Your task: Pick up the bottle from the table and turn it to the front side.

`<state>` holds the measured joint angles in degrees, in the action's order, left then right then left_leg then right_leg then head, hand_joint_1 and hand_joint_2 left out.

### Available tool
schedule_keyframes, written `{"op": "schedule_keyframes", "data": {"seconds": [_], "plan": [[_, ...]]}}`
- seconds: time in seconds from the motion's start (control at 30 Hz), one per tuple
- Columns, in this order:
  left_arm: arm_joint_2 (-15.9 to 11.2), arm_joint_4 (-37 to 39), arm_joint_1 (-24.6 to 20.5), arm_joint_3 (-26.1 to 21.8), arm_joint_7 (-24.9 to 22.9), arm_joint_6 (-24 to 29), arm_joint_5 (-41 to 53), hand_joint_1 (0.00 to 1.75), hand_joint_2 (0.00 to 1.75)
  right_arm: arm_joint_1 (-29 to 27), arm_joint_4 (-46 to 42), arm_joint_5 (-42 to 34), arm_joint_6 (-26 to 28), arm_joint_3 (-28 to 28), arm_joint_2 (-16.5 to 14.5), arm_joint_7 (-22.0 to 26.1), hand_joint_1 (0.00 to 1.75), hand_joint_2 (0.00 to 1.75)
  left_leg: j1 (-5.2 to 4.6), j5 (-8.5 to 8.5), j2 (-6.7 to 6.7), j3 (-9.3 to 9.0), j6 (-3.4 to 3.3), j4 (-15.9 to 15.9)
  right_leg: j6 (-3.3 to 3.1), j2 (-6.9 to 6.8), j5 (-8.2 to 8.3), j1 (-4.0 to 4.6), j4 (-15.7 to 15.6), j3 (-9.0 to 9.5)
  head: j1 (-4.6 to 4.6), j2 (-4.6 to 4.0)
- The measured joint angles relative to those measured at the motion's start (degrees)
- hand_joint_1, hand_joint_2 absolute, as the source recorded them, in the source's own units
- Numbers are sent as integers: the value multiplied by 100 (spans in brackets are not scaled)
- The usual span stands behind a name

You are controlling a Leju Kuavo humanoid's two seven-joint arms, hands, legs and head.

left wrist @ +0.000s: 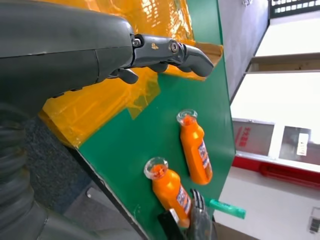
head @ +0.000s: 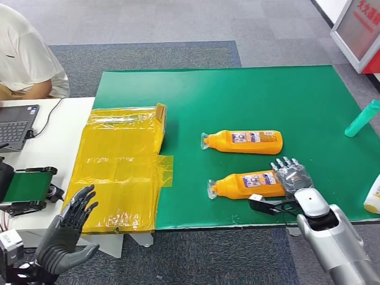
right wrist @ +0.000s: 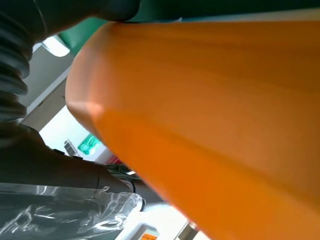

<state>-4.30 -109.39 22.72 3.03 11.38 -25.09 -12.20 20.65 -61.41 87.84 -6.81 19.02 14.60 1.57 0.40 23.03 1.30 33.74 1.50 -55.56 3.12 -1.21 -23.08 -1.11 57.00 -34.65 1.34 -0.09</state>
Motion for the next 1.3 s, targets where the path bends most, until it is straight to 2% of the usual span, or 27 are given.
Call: {"op": "schedule_keyframes", "data": {"seconds": [0.1, 0.13, 0.23, 0.27, 0.57, 0.67, 0.7, 0.83, 0.87, 1.0, 1.17, 1.23, 1.3], "plan": [[-11, 68, 26, 113, 33, 41, -2, 0, 175, 155, 290, 1, 22, 86, 0, -3, 1, 175, 0, 1, 0, -17, -2, 0, 2, 0, 1, 0, -3, 19, 1, 0], [-21, 87, 33, 145, 45, 67, 2, 0, 175, 196, 368, 1, 39, 113, -1, 5, 39, 175, 0, 1, 0, -21, -2, 0, 3, 0, 2, -1, -3, 24, 0, 0], [-88, 129, 41, 245, 93, 204, -9, 0, 175, 307, 590, -3, 141, 212, -8, 76, 168, 175, 0, 1, 0, -37, -2, 0, 3, 0, 3, 0, -5, 41, 0, 0], [-113, 141, 40, 274, 103, 250, -23, 0, 175, 330, 650, -7, 188, 243, -15, 100, 175, 175, 1, 1, 0, -45, -2, 0, 2, 1, 4, 0, -5, 48, 0, 0], [-225, 219, 24, 386, 100, 420, -10, 0, 175, 418, 906, -76, 421, 344, -108, 138, 175, 175, 5, -6, 17, -75, 3, 0, -14, 14, 21, 4, -10, 68, 1, -1], [-242, 244, 13, 387, 93, 445, 50, 0, 175, 394, 886, -314, 475, 319, -147, 210, 175, 175, 12, -10, 19, -79, 8, 0, -17, 17, 25, 9, -10, 69, 0, -1], [-241, 250, 7, 387, 91, 433, 64, 0, 175, 350, 829, -589, 440, 264, -183, 298, 175, 175, 15, -10, 20, -81, 11, 0, -20, 20, 25, 13, -10, 70, 0, -1], [-229, 260, -23, 384, 91, 350, 134, 0, 175, -176, 63, -2753, -141, -176, -471, 814, 175, 175, 28, -6, 23, -77, 20, 0, -28, 22, 22, 26, -9, 69, -1, 0], [-221, 260, -29, 382, 92, 337, 139, 0, 175, -342, -168, -3079, -240, -213, -533, 858, 175, 175, 28, -9, 20, -70, 20, 0, -27, 18, 21, 26, -9, 65, -2, 0], [-185, 260, -27, 375, 92, 328, 174, 0, 175, -837, -919, -3617, -350, -212, -658, 879, 175, 175, 27, -20, 3, -27, 16, 0, -21, 0, 17, 28, -5, 36, 2, -1], [-162, 260, -28, 366, 100, 327, 214, 0, 175, -1068, -1452, -3986, -373, -202, -720, 880, 175, 175, 20, -18, 2, -4, 14, 0, -17, 0, 17, 21, -5, 10, 1, 0], [-155, 260, -26, 352, 153, 311, 216, 0, 175, -1158, -1607, -4660, -552, -227, -767, 971, 175, 175, 19, -17, 2, 1, 12, 0, -15, -1, 15, 20, -5, 6, 1, 0], [-154, 260, -25, 327, 242, 262, 231, 0, 175, -1285, -1769, -5720, -792, -299, -833, 1049, 175, 175, 19, -14, 2, 5, 13, 0, -16, 0, 14, 21, -5, 1, 0, -1]]}}
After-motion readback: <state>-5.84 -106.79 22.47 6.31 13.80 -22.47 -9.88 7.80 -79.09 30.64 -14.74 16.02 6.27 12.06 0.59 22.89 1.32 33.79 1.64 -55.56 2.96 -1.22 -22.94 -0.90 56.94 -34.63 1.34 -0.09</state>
